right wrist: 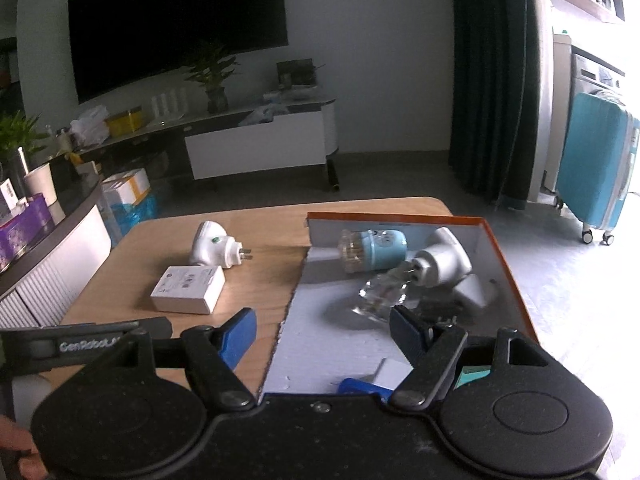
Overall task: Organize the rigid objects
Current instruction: 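Withdraw both grippers from the tray toward the white box and white plug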
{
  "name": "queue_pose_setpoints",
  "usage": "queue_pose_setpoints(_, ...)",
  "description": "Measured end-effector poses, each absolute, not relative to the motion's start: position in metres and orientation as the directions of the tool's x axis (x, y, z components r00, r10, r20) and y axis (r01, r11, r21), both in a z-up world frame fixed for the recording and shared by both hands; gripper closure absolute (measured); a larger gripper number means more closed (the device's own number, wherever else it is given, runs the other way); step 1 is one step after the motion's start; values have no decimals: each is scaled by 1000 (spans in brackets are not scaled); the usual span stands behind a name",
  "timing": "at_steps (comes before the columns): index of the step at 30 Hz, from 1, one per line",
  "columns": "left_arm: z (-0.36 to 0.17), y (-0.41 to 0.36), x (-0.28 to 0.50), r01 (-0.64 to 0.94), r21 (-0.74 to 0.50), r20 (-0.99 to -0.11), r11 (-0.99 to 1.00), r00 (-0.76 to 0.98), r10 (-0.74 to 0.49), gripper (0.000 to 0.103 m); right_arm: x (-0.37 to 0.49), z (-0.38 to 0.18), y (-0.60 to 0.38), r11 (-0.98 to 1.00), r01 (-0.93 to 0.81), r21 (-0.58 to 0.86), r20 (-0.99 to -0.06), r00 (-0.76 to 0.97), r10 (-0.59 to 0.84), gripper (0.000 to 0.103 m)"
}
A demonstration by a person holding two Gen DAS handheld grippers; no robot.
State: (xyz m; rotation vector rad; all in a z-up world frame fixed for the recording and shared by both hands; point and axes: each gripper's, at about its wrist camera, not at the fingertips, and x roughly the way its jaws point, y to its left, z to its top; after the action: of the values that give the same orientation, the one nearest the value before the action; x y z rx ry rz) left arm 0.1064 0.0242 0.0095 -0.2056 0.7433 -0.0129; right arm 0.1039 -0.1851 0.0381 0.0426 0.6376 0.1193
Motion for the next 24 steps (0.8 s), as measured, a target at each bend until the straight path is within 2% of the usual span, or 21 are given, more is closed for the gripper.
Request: queue_pose_setpoints(24,-12,31,174,-97,-144,-711,985,702,-35,1,140,15,-167,989,-128,80,-640,754,149,15)
